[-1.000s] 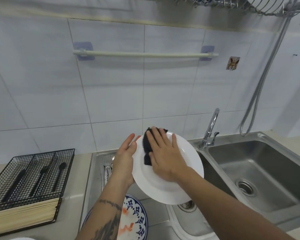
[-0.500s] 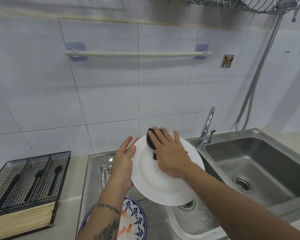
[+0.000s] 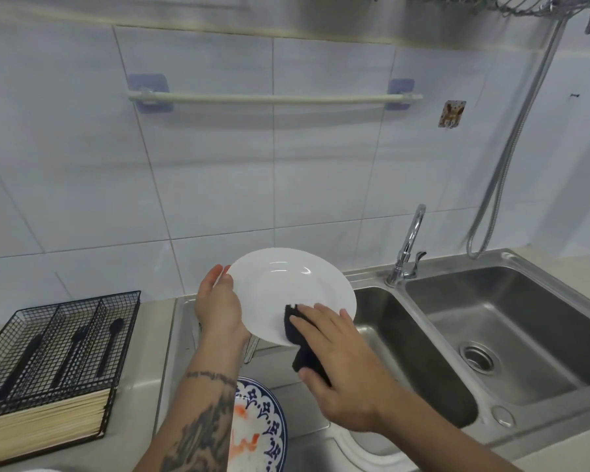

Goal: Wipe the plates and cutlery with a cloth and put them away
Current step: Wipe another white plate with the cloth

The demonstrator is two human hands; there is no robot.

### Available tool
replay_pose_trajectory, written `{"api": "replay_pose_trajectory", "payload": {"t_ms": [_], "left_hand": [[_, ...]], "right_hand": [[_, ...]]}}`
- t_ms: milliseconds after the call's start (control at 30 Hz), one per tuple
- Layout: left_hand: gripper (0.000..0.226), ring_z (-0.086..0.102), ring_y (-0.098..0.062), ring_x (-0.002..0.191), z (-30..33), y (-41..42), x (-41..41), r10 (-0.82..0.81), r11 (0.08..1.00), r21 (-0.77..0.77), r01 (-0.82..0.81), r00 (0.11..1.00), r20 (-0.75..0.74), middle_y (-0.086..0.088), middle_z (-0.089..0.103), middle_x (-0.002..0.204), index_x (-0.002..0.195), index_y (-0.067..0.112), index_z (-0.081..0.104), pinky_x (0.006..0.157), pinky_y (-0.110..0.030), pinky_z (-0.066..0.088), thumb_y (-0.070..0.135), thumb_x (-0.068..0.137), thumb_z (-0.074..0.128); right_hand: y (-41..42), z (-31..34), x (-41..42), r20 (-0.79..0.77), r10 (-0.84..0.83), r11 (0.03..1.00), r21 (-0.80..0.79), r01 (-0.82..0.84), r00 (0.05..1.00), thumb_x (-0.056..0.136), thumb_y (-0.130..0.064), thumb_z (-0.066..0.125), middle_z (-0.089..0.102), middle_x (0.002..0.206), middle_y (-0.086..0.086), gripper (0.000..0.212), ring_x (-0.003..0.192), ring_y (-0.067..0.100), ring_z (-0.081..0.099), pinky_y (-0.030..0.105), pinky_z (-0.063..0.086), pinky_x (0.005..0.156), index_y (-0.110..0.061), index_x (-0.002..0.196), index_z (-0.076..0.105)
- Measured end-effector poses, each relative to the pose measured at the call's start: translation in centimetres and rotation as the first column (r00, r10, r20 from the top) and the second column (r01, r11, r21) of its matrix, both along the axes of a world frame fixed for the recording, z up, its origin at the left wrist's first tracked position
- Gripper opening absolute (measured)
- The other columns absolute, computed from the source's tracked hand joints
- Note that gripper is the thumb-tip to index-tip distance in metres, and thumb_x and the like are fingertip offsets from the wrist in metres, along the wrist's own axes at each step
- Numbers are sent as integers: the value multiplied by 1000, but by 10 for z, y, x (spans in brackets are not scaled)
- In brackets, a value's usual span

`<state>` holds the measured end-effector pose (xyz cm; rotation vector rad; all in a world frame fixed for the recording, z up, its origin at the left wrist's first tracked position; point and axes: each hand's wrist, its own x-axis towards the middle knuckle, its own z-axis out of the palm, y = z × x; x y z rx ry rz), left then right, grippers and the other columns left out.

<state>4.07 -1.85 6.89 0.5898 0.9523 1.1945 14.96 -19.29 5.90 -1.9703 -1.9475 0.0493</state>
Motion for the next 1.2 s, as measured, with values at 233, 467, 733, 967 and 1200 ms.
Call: {"api": "replay_pose_trajectory", "payload": {"t_ms": [233, 467, 733, 967, 1200], "left_hand": [[49, 61, -29, 98, -20, -13, 4, -93, 986, -142, 84, 994, -57, -5, 59, 122, 147, 34, 41, 75, -42, 56, 13, 103, 37], [78, 41, 3, 134, -44, -36, -21, -10, 690, 527, 496, 734, -679, 25, 48, 142, 152, 46, 25, 108, -26, 39, -6, 97, 46], [64, 57, 4, 95, -20, -43, -12, 43, 579, 558, 594, 661, -749, 24, 64, 102, 129, 63, 49, 87, -22, 46, 9, 97, 56], [57, 59, -16, 83, -6, -50, 11, -184, 715, 501, 487, 823, -537, -7, 68, 94, 117, 47, 63, 84, -35, 50, -4, 92, 58], [38, 61, -16, 75, 8, -46, 5, -154, 868, 374, 326, 893, -423, -8, 69, 85, 116, 33, 64, 66, -26, 46, 3, 95, 56]], "right_hand": [[25, -13, 29, 138, -66, 895, 447, -2, 988, 73, 2, 50, 63, 105, 2, 35, 98, 25, 56, 45, 43, 100, -11, 102, 67], [24, -1, 53, 126, -94, 924, 379, 40, 988, 71, 3, 64, 61, 99, -5, 33, 90, 17, 53, 26, 49, 80, -14, 100, 65], [20, 4, 63, -125, -165, 899, 390, 201, 978, 77, 5, 52, 48, 138, -4, 58, 128, 14, 42, 34, 39, 107, -14, 132, 53], [12, -9, 26, -106, -110, 888, 437, 145, 988, 82, 6, 41, 13, 162, 5, 73, 149, 27, 6, 52, 16, 118, -10, 152, 25], [0, -21, 45, -220, -204, 893, 357, 273, 954, 92, -14, 42, 2, 163, -7, 67, 150, 17, 0, 52, 18, 117, -15, 154, 18]]}}
